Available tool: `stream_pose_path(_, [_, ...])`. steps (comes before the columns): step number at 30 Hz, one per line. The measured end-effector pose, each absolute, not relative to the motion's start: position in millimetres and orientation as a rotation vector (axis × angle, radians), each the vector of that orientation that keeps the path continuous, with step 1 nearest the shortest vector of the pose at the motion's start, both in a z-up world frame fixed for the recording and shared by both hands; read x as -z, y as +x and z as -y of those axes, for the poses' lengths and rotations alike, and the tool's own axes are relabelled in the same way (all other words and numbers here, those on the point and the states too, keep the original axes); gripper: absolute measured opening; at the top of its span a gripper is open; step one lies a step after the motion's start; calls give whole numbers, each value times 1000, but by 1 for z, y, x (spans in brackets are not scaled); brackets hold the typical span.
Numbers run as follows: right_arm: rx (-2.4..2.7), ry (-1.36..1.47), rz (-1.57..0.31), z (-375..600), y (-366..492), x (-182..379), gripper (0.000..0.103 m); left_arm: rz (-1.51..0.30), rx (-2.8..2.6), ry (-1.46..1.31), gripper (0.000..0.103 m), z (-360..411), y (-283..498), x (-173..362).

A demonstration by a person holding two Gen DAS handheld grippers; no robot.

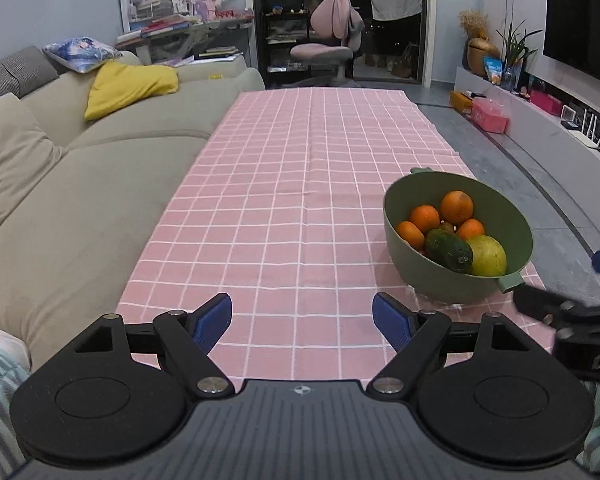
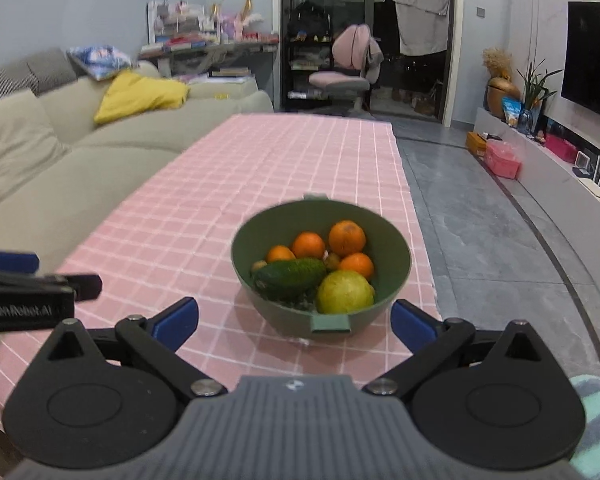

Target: Organize fruits

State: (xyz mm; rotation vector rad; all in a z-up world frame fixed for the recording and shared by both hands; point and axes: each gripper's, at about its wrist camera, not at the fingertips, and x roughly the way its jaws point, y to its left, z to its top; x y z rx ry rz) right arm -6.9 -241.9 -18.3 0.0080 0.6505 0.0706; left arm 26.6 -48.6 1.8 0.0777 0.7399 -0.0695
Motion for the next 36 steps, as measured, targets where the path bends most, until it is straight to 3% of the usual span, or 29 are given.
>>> stream_pose_path(36, [-94, 5, -673, 239, 5, 27, 99, -799, 71, 55, 94, 53, 33, 3])
